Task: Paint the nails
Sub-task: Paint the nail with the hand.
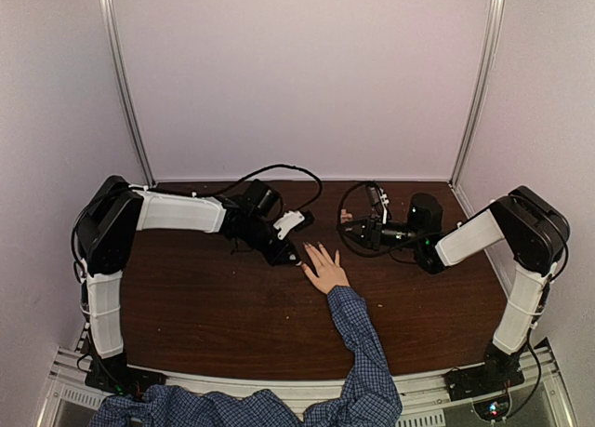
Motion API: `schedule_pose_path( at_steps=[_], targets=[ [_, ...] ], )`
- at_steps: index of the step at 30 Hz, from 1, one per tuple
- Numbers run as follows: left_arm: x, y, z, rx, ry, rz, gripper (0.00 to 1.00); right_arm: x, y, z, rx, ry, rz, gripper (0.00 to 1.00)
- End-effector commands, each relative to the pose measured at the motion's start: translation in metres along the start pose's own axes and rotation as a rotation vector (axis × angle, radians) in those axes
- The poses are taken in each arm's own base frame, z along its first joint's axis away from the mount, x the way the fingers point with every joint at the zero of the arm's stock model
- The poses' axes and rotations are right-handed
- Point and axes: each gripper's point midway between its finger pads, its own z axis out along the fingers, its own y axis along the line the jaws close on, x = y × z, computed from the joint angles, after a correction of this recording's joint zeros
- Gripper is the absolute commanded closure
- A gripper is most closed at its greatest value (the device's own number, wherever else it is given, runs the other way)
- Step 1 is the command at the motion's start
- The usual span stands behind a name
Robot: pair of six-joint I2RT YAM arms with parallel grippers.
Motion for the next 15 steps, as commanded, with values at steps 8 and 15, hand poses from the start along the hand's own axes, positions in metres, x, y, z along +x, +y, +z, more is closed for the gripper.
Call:
schedule_pose_path(
  at_steps=[8, 15],
  targets=[
    [-0.0170, 0.0131, -0.0094, -0.051, -0.065, -0.012, 1.00, -0.0042, 0.0004, -0.0018, -0.011, -0.019, -0.018, 1.00],
    [-0.0203, 0.0140, -0.0110, -0.053, -0.075, -0.011, 1.00, -0.0038, 0.0002, -0.0016, -0.010, -0.018, -0.016, 1.00]
  ],
)
